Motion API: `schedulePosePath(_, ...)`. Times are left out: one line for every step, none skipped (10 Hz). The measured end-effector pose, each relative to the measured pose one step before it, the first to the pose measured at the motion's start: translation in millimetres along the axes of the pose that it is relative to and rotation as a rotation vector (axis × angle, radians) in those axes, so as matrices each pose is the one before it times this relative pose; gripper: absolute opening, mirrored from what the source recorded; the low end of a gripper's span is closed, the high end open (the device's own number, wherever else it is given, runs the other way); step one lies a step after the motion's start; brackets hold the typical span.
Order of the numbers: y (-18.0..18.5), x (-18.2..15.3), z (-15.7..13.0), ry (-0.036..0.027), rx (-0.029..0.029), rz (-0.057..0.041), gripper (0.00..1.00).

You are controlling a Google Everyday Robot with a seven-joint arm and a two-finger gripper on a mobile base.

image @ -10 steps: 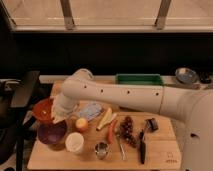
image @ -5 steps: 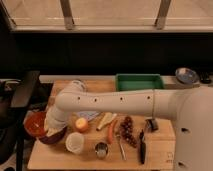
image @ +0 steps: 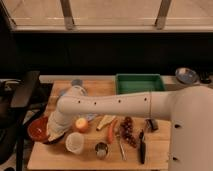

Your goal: Stack bowls into tray

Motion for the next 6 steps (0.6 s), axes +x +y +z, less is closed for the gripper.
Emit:
schedulePosePath(1.46,2.63,2.87,0.00090,-0.00475,0.01168,0.62)
schedulePosePath(0.75,3.83,1.37,0.00300,-0.00273,0.01340,0.72)
schedulePosePath(0.33,5.40,0.80,0.00285,-0.00259,0.01619,0.79)
schedulePosePath(0.36,2.62,0.28,-0.00242,-0.00136,0.00868,0.80)
schedulePosePath(-0.14,-0.64,-0.18,-0.00066,-0.00017,-0.00033,0.80)
schedulePosePath(-0.05,-0.38,0.31,-0.00004,-0.00054,-0.00104,0.80)
